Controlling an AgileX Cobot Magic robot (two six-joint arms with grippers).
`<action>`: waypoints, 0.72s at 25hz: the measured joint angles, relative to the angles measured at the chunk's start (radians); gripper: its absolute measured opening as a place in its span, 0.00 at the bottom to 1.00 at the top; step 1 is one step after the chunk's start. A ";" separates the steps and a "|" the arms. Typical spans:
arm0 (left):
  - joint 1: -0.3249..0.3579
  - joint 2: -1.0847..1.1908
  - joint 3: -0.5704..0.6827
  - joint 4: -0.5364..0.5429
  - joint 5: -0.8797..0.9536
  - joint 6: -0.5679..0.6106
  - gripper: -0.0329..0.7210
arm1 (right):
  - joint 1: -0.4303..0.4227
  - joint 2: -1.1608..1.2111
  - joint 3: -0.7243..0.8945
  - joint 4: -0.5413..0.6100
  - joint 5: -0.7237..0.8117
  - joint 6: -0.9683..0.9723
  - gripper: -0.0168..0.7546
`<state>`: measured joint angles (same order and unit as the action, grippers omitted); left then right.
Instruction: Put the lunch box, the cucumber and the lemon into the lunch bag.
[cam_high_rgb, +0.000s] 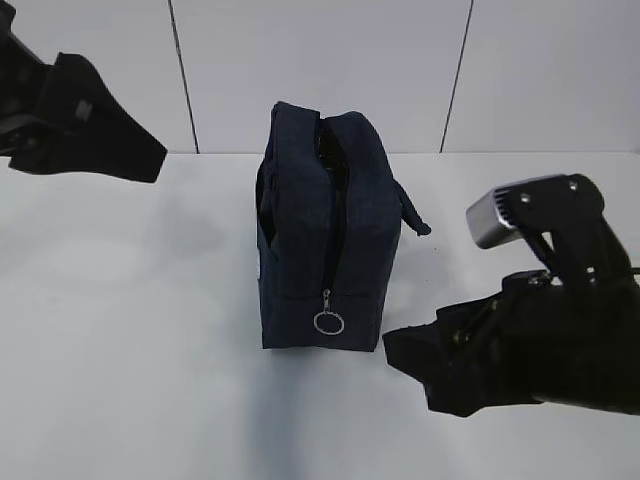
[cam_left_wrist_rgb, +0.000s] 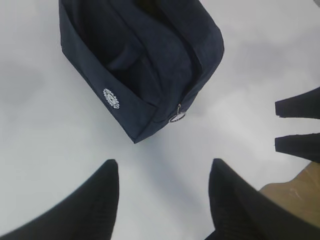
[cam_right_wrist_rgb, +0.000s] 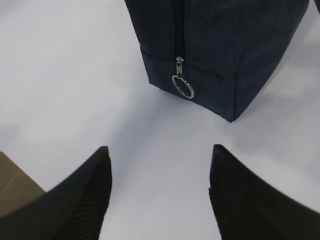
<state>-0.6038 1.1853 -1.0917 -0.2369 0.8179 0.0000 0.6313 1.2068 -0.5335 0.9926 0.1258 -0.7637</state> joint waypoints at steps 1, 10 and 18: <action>0.000 0.000 0.000 0.003 -0.005 0.000 0.58 | 0.014 0.011 0.002 0.005 -0.019 0.000 0.65; 0.000 0.000 0.000 0.015 -0.061 0.000 0.58 | 0.064 0.154 0.006 0.017 -0.103 -0.033 0.65; 0.000 0.000 0.032 0.045 -0.115 -0.007 0.58 | 0.176 0.224 0.006 -0.024 -0.271 -0.040 0.65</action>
<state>-0.6038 1.1853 -1.0598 -0.1924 0.7026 -0.0067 0.8071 1.4312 -0.5278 0.9685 -0.1455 -0.8040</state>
